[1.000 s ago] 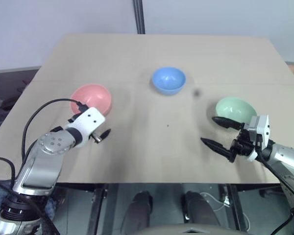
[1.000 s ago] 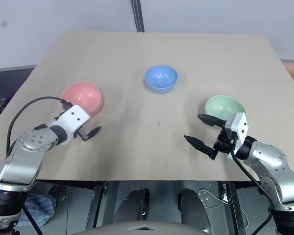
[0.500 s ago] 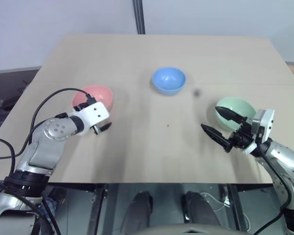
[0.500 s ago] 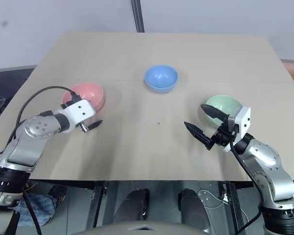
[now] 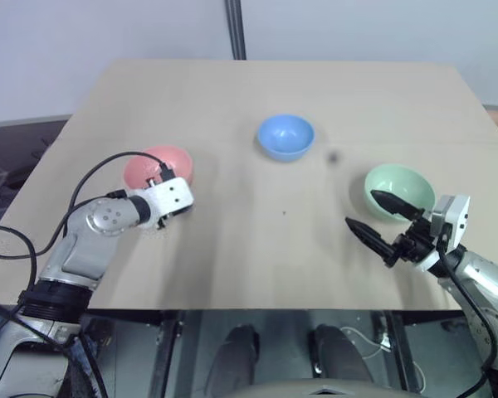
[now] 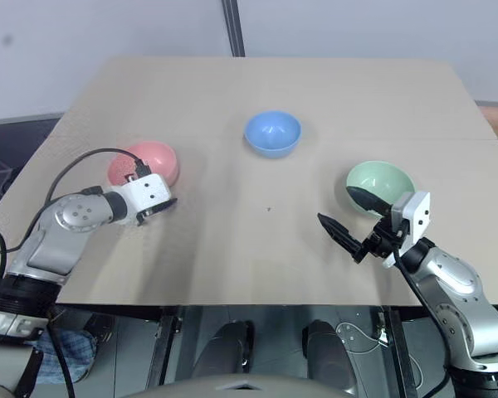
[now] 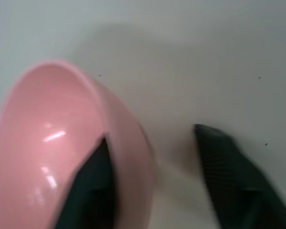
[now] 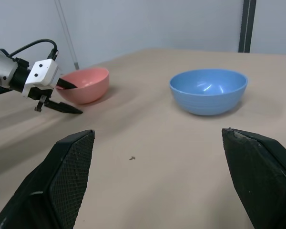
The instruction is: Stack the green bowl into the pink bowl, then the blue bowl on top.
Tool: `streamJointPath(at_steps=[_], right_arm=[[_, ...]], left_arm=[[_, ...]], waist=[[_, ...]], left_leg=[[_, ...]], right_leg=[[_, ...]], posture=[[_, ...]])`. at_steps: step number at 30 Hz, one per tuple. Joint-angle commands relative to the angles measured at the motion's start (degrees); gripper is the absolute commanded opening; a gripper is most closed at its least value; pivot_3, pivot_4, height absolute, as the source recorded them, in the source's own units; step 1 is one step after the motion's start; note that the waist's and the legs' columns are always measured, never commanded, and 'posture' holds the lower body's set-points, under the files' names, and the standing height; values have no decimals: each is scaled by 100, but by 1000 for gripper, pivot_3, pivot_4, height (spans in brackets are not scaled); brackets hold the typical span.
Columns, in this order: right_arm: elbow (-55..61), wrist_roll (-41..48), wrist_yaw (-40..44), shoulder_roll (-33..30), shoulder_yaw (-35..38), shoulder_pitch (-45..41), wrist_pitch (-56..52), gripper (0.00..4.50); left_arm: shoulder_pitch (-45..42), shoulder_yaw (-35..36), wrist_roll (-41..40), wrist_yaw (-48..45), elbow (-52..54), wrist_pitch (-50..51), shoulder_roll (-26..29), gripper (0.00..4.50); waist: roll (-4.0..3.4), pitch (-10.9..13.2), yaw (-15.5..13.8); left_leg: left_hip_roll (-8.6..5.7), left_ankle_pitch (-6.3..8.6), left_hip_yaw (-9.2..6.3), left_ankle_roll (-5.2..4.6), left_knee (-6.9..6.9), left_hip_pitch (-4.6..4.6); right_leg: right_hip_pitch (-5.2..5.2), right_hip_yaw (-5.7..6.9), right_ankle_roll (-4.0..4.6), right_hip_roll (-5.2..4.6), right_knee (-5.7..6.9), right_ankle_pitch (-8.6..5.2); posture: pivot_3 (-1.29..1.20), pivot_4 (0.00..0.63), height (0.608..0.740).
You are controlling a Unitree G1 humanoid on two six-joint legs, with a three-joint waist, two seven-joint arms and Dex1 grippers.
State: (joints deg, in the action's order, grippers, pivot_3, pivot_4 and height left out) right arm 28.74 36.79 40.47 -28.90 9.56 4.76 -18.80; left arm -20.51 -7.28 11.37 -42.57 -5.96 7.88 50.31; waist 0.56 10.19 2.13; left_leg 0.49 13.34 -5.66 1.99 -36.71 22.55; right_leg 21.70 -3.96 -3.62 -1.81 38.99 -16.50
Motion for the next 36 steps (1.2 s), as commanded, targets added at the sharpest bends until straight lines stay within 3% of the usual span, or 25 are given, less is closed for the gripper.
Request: streamJointPath(at_steps=[1, 19, 26, 36], right_arm=[[240, 160, -104, -39, 122, 3, -118, 4500], [273, 359, -262, -98, 191, 30, -384, 4500], [304, 519, -72, -198, 201, 115, -393, 4500], [246, 429, 84, -207, 150, 168, -278, 4500]], left_arm=[[6, -37, 136, -20, -141, 10, -4, 182], [-13, 81, 103, -116, 102, -203, -13, 79], [-374, -271, -114, -846, 276, -1413, -29, 79], [-1195, -971, -782, -2077, 696, -2676, -631, 79]], waist=[[1, -1, 1], [-2, -1, 14], [6, 4, -12], [9, 7, 2]], left_leg=[[1, 0, 0, 0, 0, 1], [0, 0, 1, 0, 0, 3], [-2, 0, -2, 0, 0, 15], [-2, 0, -3, 0, -3, 19]], right_leg=[[1, 0, 0, 1, 0, 0], [1, -2, 0, 0, -3, 0], [4, 3, 0, -3, -10, 0], [5, 4, 0, 0, -9, 0]], posture=[[0, 150, 740], [0, 150, 740], [0, 150, 740], [0, 150, 740]])
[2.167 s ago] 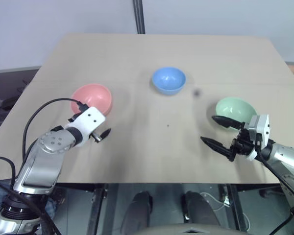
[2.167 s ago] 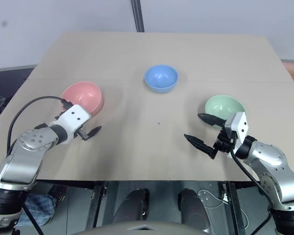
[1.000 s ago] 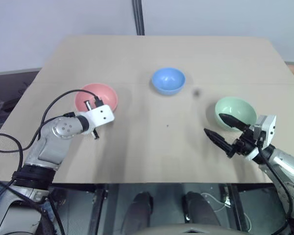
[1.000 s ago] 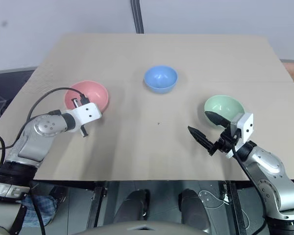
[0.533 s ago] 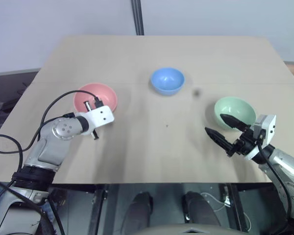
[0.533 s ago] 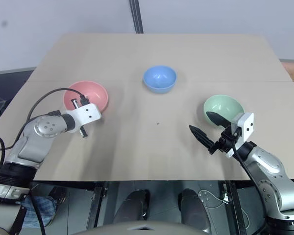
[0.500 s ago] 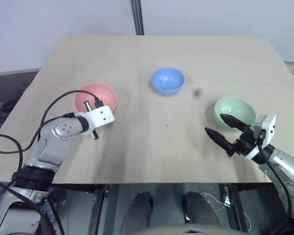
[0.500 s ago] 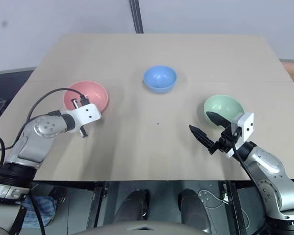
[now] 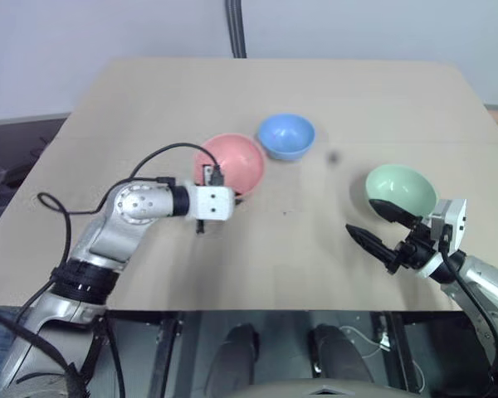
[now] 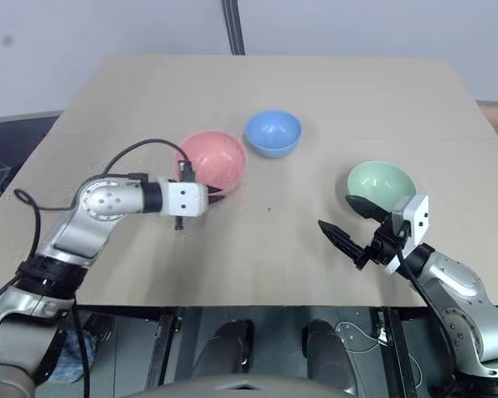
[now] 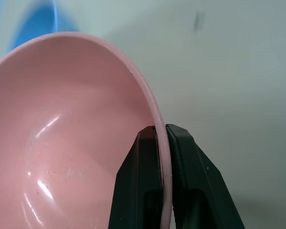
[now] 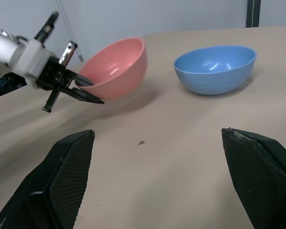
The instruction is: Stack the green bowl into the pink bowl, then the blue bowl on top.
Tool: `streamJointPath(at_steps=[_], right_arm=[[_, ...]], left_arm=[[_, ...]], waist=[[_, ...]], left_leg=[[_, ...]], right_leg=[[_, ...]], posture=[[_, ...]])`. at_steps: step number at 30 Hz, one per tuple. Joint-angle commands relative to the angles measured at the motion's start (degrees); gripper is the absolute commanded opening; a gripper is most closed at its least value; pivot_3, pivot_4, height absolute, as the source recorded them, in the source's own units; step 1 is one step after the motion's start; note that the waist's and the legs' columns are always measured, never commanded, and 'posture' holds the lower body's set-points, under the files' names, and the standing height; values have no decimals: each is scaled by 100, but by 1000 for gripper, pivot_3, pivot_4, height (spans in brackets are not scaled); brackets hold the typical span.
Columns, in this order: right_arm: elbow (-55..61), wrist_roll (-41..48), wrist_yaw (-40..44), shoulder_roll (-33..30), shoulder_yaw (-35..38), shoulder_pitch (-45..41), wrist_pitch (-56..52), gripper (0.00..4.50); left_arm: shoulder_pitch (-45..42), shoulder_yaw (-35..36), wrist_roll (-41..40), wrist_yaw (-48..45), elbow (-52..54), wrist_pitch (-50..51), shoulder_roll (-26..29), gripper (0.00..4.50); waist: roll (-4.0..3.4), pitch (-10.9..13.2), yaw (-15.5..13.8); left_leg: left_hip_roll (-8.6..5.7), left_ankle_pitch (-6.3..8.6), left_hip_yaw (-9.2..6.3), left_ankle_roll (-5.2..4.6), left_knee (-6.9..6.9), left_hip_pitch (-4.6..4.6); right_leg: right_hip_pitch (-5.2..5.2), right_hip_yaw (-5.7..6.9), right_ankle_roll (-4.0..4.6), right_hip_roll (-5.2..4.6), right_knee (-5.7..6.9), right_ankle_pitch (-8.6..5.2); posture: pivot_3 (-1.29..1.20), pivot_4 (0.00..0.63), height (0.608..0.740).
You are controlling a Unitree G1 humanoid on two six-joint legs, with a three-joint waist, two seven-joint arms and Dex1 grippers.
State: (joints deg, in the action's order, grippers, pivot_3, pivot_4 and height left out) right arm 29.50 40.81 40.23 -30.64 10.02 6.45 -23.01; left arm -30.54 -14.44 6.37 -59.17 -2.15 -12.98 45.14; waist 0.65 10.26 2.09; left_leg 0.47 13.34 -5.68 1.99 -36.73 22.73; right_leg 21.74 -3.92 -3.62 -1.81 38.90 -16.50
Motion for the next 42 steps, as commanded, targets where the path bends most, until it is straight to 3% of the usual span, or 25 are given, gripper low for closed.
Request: streamJointPath(at_steps=[1, 7, 16, 21, 26, 36, 42], right_arm=[[164, 23, 127, -33, 99, -2, 148, 4500], [255, 59, 244, -73, 108, 14, 173, 4500], [373, -122, 512, -185, 110, 207, 424, 4500], [311, -261, 572, -189, 90, 295, 549, 4500], [291, -268, 593, -179, 91, 297, 568, 4500], [222, -251, 684, -246, 114, 216, 557, 4500], [196, -233, 727, -295, 81, 182, 503, 4500]], left_arm=[[-237, -315, -337, -528, 317, -731, -160, 79], [-504, -714, -743, -1375, 349, -1076, -286, 79], [-600, -849, -703, -1939, 62, -1006, -236, 79], [-511, -825, -693, -2037, 108, -799, -213, 1969], [-582, -769, -468, -1787, -42, -1082, -310, 4481], [-406, -172, -1504, -1838, 321, 268, -156, 4481], [-784, 397, -1572, -1362, -283, 846, -201, 4481]], waist=[[0, 0, 12], [1, 1, 25], [1, 1, 22], [1, 1, 22], [1, 1, 20], [1, 1, 27], [4, 3, 15]], left_leg=[[0, 0, 0, 0, 0, 0], [1, 0, 0, 0, 0, -2], [1, 0, -1, 0, -3, -1], [1, 0, -1, 0, -5, 0], [1, 0, -1, 0, -5, -1], [3, 0, -2, 0, -6, -1], [2, 0, -4, 0, -10, 0]], right_leg=[[0, 0, 0, 0, 0, 0], [0, -2, 0, 3, 3, 0], [-1, -1, 0, 4, 2, 0], [-1, -1, 0, 4, 2, 0], [-1, -1, 0, 5, 2, 0], [-1, -1, 0, 5, 3, 0], [-2, 1, -1, 5, 4, 0]], posture=[[0, 150, 740], [0, 150, 740], [0, 150, 740], [0, 150, 740], [0, 150, 740], [0, 150, 740], [0, 150, 740]])
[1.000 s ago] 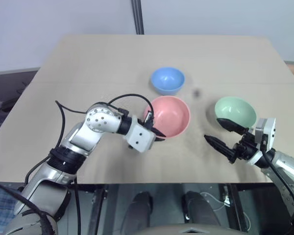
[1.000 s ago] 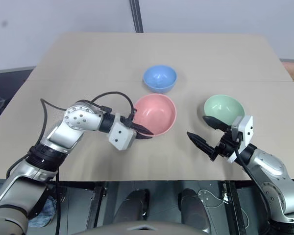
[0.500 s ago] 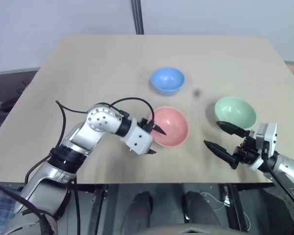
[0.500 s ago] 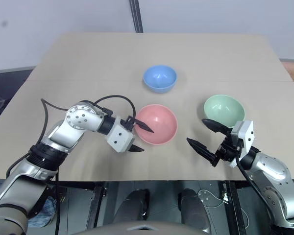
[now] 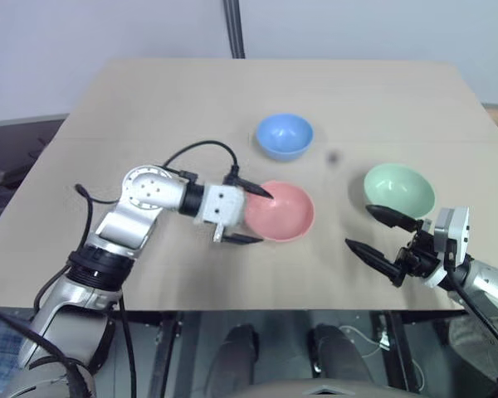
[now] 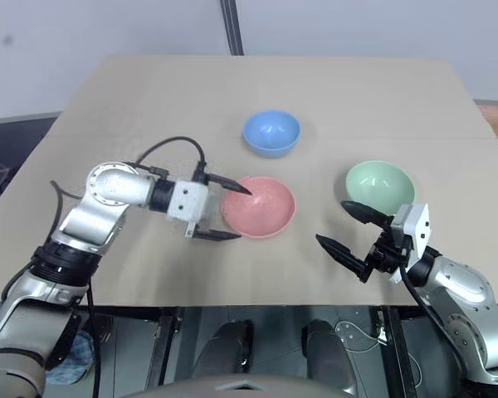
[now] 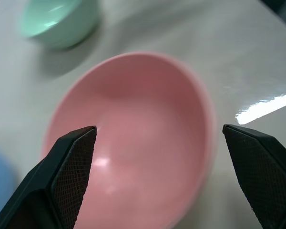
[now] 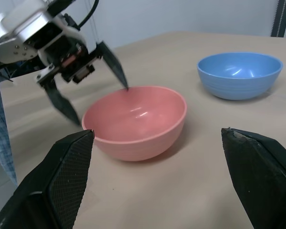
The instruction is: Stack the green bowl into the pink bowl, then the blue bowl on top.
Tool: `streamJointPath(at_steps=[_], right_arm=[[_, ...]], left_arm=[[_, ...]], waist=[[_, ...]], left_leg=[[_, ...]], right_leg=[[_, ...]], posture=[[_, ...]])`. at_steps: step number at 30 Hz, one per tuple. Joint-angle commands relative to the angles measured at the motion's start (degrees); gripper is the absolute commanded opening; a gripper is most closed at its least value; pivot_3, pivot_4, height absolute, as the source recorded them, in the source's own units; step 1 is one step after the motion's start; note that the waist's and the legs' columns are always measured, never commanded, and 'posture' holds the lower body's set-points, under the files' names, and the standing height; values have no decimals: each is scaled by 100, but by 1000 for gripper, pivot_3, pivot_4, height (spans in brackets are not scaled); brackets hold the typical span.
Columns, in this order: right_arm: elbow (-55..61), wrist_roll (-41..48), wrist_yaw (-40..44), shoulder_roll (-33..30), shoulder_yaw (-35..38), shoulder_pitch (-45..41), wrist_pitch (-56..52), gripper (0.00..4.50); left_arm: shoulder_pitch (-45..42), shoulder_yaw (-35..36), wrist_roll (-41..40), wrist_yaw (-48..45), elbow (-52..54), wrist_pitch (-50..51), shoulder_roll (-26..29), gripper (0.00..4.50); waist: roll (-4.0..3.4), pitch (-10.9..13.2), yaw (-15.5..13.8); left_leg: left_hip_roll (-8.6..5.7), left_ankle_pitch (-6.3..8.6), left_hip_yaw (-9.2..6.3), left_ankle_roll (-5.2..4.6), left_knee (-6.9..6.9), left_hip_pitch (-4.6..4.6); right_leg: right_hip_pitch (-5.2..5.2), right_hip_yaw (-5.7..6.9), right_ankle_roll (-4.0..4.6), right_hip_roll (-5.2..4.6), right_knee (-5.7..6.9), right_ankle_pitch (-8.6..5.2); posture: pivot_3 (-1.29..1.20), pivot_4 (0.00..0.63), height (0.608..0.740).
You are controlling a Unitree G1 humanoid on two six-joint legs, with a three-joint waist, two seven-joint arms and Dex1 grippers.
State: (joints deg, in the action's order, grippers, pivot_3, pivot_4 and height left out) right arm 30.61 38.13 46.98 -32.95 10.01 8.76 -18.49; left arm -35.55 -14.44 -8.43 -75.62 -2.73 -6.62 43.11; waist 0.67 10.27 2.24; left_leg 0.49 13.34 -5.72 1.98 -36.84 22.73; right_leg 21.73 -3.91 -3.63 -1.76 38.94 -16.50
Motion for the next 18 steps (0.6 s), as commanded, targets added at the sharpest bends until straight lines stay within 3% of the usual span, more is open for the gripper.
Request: streamJointPath(at_steps=[1, 7, 11, 18], right_arm=[[72, 39, 41, -74, 72, -93, 25, 4500], [40, 54, 10, -159, 69, -311, -92, 4500], [32, 9, 13, -182, 121, -286, -79, 4500], [-155, -164, -143, -390, 275, -342, -183, 4500]], left_arm=[[-376, 441, -16, 387, -381, 180, -22, 4481], [-433, 681, -130, 760, -679, 529, -192, 4481], [-78, 1051, -974, 717, -121, 1664, -263, 4481], [473, 1727, -2779, 205, 1084, 3678, 201, 4481]], waist=[[2, 1, -3], [2, 1, 4], [1, 2, 15], [3, 4, 12]], left_leg=[[0, 0, -2, 0, -2, 1], [-1, 0, -2, 0, -3, 2], [0, 0, -3, 0, -3, 4], [1, 0, -4, 0, -4, 3]], right_leg=[[0, 2, 0, 1, 0, 0], [0, 2, 0, 0, -1, 0], [1, 2, 0, 0, -1, 0], [0, 3, 0, -1, 1, 0]], posture=[[0, 150, 740], [0, 150, 740], [0, 150, 740], [0, 150, 740]])
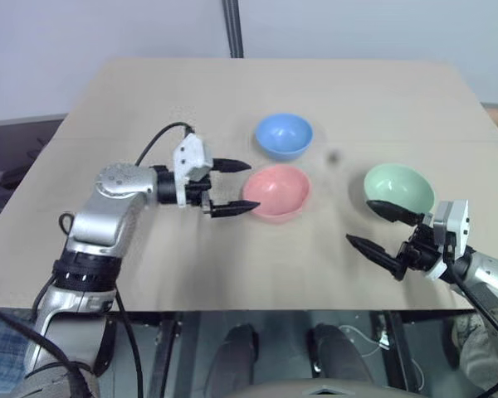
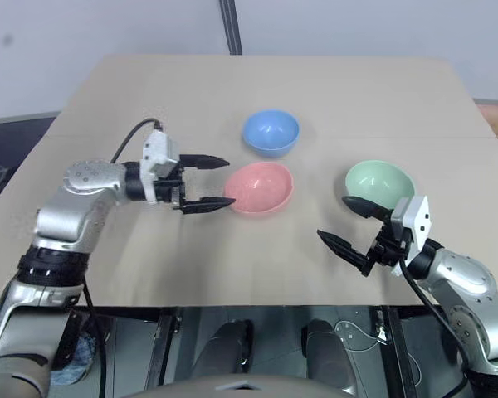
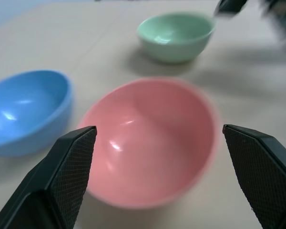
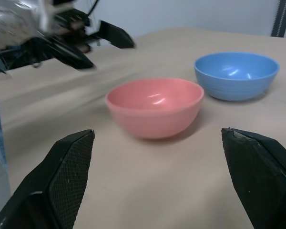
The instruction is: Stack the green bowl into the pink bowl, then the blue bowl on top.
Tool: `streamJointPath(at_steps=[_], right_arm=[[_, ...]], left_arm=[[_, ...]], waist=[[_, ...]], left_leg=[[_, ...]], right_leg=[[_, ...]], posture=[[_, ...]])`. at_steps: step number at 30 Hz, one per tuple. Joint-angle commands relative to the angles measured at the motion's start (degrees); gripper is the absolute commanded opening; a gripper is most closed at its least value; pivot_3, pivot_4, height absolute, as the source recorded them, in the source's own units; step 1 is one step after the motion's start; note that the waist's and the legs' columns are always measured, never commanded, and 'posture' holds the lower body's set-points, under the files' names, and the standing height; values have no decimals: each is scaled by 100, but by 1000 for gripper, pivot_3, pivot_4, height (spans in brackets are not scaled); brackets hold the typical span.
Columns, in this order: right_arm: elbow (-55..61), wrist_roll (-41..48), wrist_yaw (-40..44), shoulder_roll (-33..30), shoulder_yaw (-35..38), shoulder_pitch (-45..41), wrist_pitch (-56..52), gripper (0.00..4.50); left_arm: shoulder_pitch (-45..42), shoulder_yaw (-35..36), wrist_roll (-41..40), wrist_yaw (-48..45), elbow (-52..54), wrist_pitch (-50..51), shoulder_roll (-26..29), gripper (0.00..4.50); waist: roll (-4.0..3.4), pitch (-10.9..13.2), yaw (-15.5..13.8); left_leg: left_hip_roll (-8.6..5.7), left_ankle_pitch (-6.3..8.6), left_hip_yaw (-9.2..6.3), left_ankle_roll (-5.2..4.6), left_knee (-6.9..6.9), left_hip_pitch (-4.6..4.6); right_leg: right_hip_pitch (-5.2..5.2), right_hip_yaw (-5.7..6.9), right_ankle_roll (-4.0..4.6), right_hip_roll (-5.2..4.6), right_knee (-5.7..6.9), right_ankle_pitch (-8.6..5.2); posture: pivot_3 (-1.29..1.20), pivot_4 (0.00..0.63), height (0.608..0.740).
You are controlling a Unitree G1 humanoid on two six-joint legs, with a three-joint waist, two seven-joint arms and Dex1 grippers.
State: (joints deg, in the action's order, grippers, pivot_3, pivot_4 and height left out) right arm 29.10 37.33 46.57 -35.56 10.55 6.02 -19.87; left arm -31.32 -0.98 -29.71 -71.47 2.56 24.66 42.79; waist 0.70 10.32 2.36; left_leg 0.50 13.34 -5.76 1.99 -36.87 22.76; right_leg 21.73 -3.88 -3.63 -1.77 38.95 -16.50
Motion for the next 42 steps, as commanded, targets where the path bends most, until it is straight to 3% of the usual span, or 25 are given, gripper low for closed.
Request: streamJointPath(at_steps=[1, 7, 15, 31, 42], right_arm=[[-51, -160, -188, -166, 218, -129, -88, 4500], [-55, -513, -609, -478, 190, -251, -606, 4500], [-101, -1345, -1039, -1393, -266, -423, -1844, 4500], [-590, -2262, -787, -1433, -958, -1361, -1488, 4500], [-57, -2301, -759, -1410, -1196, -1804, -2155, 4500]], left_arm=[[120, 472, -843, -312, 662, 705, 329, 4481], [745, 730, -1081, -1130, 948, 593, 942, 4481], [1108, 670, -868, -1366, 1007, 181, 1166, 4481], [1132, 676, -930, -1129, 1159, 197, 1042, 4481], [1227, 691, -929, -1066, 1205, 164, 1039, 4481]], waist=[[0, 0, -2], [-4, 2, 3], [-2, 3, -31], [1, 8, -2], [1, 9, -2]], left_leg=[[0, 0, 1, 0, 0, -1], [4, 0, 5, 0, 3, -4], [1, 0, 8, 0, 2, -2], [3, 0, 10, 0, 4, 1], [3, 1, 10, 0, 5, 2]], right_leg=[[0, 0, 0, 0, 0, 0], [1, -3, 1, 2, -1, -1], [1, -5, 2, -1, -5, -1], [3, -6, 1, 0, -8, -1], [5, -7, 1, -1, -8, -1]], posture=[[0, 150, 740], [0, 150, 740], [0, 150, 740], [0, 150, 740], [0, 150, 740]])
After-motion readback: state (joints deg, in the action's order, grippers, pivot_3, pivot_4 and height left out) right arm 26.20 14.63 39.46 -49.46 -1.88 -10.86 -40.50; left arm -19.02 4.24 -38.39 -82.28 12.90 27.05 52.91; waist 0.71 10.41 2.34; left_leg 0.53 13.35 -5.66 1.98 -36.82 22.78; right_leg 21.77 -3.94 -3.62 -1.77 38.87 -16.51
